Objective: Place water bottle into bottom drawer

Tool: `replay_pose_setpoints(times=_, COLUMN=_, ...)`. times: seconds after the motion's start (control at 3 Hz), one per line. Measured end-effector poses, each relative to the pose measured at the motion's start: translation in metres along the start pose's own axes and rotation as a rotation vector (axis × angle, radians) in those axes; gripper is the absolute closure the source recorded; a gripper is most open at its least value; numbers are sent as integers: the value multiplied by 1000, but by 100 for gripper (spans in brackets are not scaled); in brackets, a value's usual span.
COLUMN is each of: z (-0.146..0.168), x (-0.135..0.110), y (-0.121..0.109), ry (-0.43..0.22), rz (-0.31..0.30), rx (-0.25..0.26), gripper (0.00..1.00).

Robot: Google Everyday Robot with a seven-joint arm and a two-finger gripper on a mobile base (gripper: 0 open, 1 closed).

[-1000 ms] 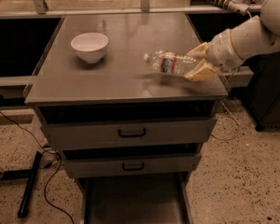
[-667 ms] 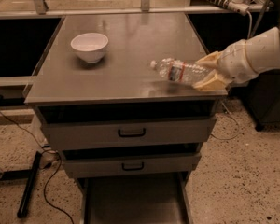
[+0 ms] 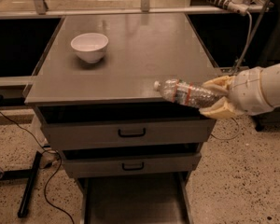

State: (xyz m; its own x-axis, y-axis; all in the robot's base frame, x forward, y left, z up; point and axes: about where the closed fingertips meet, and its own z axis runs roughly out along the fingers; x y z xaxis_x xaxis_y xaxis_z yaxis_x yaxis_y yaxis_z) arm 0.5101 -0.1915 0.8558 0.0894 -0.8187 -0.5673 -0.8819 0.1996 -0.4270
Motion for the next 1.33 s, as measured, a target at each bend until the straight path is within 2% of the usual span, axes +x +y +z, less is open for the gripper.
replay_pose_setpoints(times=0.33, z=0, x=7, y=45, ry=26, rz=6, rx=-13, gripper=100)
replay_pose_setpoints(times=0.67, z=0, x=6, y=45, ry=26, rz=6, rx=-14, gripper=100)
replay_pose_setpoints(times=1.0, z=17, x=26, y=67, ry=27, rz=40, rx=-65, gripper=100)
replay_pose_setpoints(times=1.33, z=43, x=48, y=94, ry=-6, rz=61, rx=-109, gripper=100)
